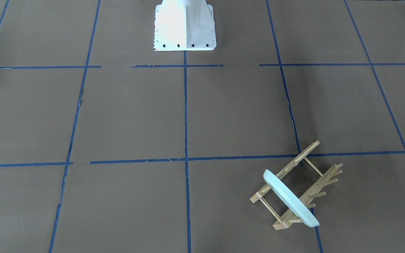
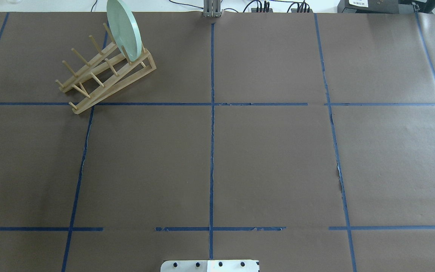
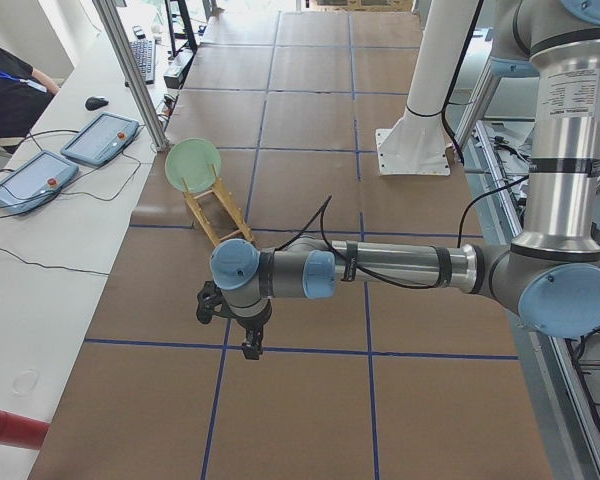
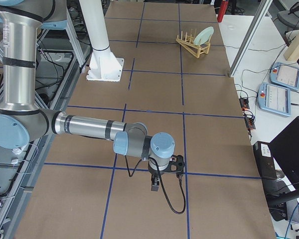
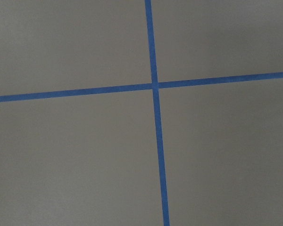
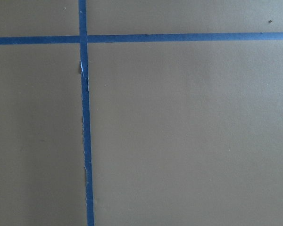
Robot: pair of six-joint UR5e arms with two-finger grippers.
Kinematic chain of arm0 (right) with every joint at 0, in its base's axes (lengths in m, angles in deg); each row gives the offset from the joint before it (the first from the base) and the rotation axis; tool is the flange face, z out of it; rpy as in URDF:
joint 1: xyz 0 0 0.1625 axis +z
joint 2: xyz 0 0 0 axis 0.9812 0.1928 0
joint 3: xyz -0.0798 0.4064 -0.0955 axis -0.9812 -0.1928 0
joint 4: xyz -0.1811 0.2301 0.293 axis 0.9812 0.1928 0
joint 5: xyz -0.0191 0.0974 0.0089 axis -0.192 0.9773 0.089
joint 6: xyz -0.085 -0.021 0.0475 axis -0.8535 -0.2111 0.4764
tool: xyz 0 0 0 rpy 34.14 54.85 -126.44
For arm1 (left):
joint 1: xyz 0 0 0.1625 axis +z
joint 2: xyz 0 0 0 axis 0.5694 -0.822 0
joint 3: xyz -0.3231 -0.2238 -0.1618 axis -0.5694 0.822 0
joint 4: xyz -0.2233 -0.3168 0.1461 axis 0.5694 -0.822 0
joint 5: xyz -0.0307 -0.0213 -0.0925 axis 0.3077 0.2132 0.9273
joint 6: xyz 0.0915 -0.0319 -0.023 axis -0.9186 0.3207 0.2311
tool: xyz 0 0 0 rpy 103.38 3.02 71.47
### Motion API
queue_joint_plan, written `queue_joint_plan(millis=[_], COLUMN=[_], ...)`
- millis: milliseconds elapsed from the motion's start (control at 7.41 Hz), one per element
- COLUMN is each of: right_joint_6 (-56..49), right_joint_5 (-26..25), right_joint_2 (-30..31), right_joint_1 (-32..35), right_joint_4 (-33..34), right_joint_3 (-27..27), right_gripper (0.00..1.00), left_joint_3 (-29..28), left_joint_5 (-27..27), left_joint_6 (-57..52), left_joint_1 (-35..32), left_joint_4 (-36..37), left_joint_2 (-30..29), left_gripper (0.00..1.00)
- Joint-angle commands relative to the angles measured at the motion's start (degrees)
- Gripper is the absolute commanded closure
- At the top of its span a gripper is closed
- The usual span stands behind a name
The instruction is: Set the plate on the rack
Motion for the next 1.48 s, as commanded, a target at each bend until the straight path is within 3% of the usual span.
queue_joint_plan(millis=[0,1350], right_joint_6=[0.0,0.0], right_joint_5=[0.0,0.0], right_joint_2=[0.0,0.0], right_joint_1=[0.03,0.03], right_joint_4=[0.0,0.0], right_joint_3=[-0.04,-0.04], right_gripper=[0.0,0.0], left_joint_3=[-3.79,-3.27], left_joint_5=[0.07,-0.37], left_joint_6=[-0.08,0.01], left_joint_1=[0.02,0.02], left_joint_4=[-3.2,-3.12], left_joint_2=[-0.11,-0.46], left_gripper=[0.0,0.0])
